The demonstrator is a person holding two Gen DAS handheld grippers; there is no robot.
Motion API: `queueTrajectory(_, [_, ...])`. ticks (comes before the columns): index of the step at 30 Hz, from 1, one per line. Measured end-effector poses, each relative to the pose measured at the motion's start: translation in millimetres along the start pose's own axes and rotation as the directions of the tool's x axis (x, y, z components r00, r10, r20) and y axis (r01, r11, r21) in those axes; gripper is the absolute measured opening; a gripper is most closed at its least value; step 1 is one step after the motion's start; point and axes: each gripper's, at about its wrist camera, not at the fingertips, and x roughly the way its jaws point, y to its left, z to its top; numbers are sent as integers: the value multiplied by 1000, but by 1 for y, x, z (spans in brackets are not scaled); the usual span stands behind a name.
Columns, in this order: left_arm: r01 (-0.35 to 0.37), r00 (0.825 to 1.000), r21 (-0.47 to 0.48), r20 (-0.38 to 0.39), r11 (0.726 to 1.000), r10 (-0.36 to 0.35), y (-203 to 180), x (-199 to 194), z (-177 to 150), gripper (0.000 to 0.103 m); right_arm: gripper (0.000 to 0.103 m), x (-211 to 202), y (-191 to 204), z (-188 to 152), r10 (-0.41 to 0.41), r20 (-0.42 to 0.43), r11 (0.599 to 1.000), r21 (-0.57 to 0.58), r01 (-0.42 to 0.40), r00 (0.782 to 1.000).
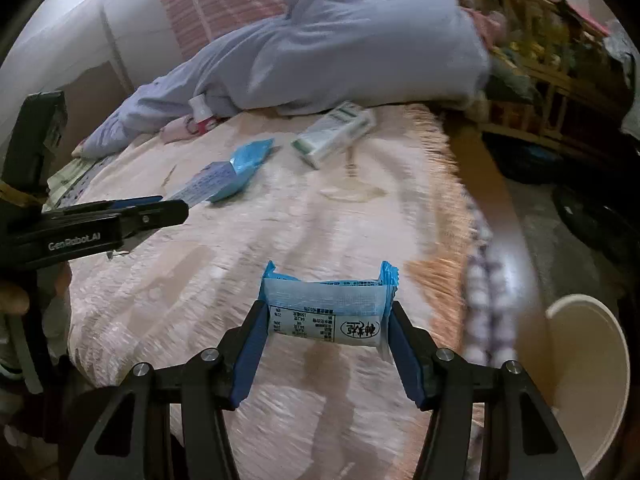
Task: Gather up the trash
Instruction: 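Carry the medicine box and blue wrapper over the cream bin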
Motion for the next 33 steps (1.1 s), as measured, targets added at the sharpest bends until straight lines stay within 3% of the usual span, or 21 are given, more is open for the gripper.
queueTrajectory(16, [66, 998, 146, -11, 987, -65, -91, 9, 12, 46, 57, -47, -68, -27, -102, 29, 990, 97, 98, 994])
queueTrajectory(33, [188, 981, 272, -105, 944, -165, -204, 46, 9, 46, 57, -82, -162, -71, -222, -13, 946, 238, 219, 975])
